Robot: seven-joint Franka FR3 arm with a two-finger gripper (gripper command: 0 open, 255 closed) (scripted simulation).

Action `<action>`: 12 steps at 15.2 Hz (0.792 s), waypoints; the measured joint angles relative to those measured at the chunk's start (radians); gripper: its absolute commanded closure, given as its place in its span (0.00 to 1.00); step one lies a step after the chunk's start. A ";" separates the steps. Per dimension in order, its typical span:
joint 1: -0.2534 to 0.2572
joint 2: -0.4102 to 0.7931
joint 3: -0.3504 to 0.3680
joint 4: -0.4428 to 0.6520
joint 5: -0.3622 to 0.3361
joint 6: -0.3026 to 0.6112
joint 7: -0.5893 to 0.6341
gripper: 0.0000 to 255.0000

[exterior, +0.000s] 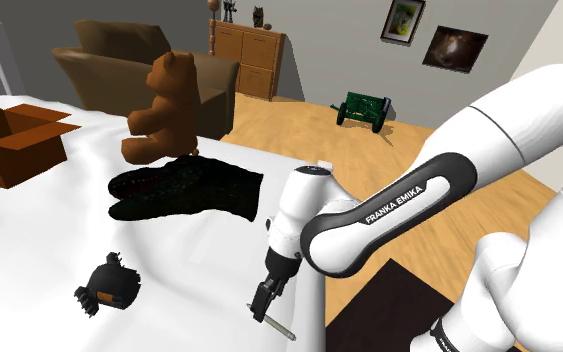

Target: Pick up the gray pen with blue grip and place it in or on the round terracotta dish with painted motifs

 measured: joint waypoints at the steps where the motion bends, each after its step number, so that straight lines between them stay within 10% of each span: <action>1: 0.001 0.015 0.001 0.000 0.006 0.015 -0.006 0.00; 10: 0.008 0.066 0.008 0.000 0.023 0.068 -0.021 0.00; 11: 0.008 0.066 0.008 0.000 0.023 0.068 -0.021 1.00; 12: 0.007 0.066 0.008 0.000 0.023 0.068 -0.021 1.00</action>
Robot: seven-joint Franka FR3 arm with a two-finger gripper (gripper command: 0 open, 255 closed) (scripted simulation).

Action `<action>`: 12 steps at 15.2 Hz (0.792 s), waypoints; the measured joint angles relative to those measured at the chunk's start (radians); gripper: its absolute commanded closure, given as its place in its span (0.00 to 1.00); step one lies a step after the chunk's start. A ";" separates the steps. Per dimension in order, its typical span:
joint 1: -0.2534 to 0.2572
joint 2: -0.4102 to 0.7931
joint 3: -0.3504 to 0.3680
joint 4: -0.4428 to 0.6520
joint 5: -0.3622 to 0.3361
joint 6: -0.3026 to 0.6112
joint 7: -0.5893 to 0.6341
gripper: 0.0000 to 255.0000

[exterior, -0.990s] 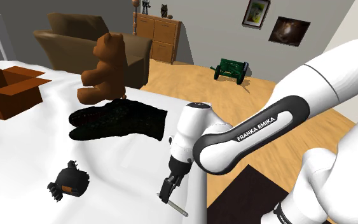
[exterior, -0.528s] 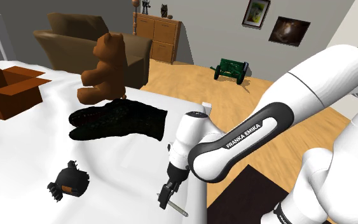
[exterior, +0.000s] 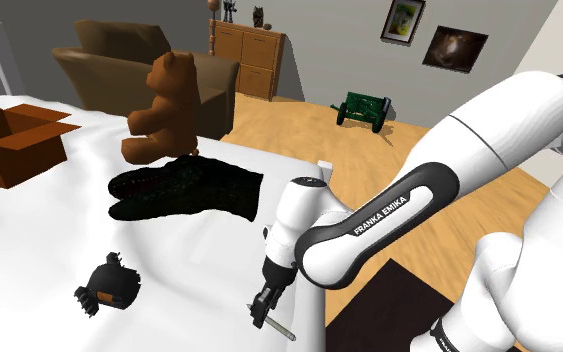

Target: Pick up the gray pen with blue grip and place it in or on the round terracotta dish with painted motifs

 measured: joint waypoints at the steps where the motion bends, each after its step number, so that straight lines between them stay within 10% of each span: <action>1: -0.003 -0.003 -0.004 -0.001 -0.001 -0.001 0.001 1.00; 12: -0.001 -0.027 -0.001 0.001 -0.008 -0.028 0.011 1.00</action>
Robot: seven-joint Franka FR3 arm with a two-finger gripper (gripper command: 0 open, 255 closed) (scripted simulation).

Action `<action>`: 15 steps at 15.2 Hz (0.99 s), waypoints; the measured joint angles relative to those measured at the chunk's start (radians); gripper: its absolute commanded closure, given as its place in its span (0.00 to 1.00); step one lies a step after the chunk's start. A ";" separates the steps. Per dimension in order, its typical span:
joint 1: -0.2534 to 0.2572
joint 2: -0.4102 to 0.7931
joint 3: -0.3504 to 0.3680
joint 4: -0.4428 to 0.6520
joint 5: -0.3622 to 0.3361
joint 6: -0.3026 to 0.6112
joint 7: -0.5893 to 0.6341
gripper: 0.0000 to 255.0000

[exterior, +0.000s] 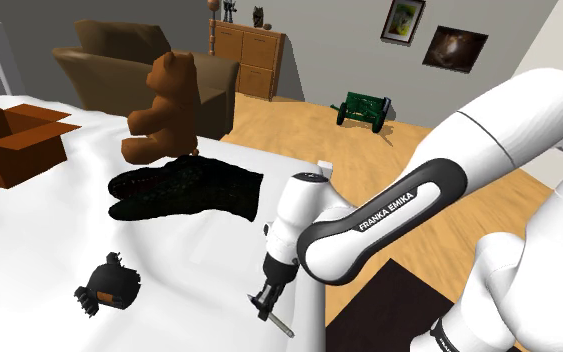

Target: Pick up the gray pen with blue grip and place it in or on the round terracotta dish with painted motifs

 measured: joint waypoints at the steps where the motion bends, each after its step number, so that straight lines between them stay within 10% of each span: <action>1: -0.002 -0.017 -0.002 0.003 -0.006 -0.019 0.006 1.00; 15: -0.013 -0.173 -0.012 0.049 -0.053 -0.217 0.071 1.00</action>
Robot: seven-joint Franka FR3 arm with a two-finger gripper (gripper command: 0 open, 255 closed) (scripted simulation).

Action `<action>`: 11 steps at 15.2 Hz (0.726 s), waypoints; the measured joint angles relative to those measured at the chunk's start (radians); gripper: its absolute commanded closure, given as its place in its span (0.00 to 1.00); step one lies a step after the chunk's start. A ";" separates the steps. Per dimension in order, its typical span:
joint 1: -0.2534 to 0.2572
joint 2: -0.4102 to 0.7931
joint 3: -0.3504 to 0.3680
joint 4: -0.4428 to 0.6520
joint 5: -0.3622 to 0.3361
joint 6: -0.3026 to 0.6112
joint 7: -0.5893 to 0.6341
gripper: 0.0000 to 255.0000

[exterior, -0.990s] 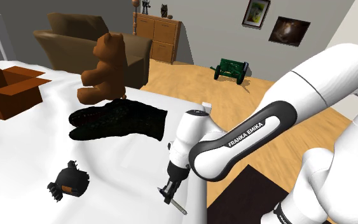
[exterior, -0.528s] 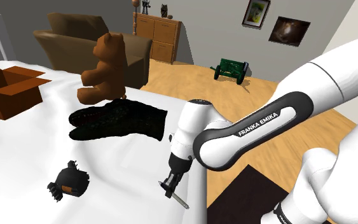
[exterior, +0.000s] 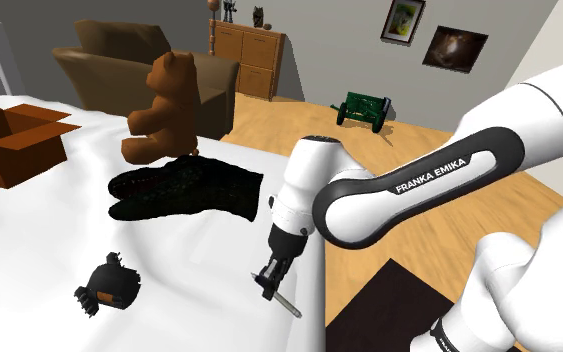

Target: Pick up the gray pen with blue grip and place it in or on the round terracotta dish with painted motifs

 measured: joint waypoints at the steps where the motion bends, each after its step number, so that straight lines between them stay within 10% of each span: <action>1: -0.001 -0.010 -0.001 0.004 -0.002 -0.013 0.004 1.00; 11: 0.057 -0.168 0.060 -0.069 0.035 -0.074 0.108 1.00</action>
